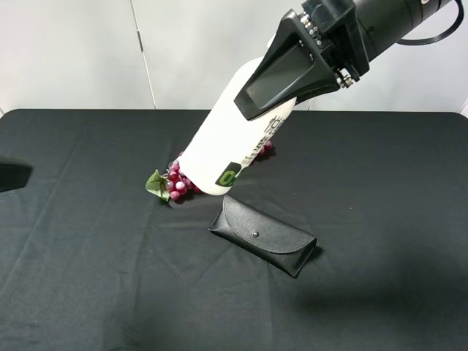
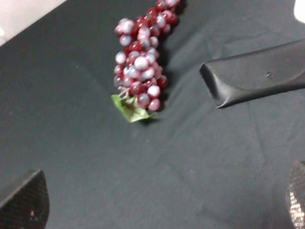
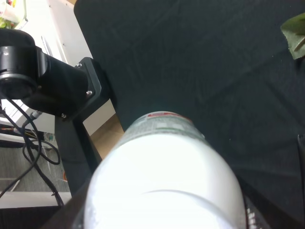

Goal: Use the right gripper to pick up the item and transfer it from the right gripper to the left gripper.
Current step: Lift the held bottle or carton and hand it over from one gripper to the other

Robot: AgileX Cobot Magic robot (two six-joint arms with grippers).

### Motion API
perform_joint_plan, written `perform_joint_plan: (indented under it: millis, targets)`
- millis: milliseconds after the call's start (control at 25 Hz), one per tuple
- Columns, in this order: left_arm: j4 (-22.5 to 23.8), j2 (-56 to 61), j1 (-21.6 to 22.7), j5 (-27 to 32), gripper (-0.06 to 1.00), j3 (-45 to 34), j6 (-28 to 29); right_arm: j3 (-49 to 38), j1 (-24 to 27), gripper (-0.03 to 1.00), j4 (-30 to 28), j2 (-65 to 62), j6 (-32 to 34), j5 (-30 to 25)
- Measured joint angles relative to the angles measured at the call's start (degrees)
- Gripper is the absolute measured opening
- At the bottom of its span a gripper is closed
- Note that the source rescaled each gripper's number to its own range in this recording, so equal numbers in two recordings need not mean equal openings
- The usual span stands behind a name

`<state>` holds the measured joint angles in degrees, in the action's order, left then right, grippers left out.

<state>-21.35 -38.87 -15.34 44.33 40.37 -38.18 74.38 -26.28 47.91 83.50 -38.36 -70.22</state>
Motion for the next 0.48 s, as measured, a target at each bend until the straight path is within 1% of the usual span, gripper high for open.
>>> perform_joint_plan:
  millis: [160,480]
  targets:
    - [-0.1,-4.5,-4.2,-2.5,1.0,0.5,0.0,0.0,0.0,0.04,0.0,0.0,0.2,0.1]
    - [-0.1,-11.4,-11.9,-9.5,1.0,0.5,0.0,0.0,0.0,0.04,0.2,0.0,0.7,1.0]
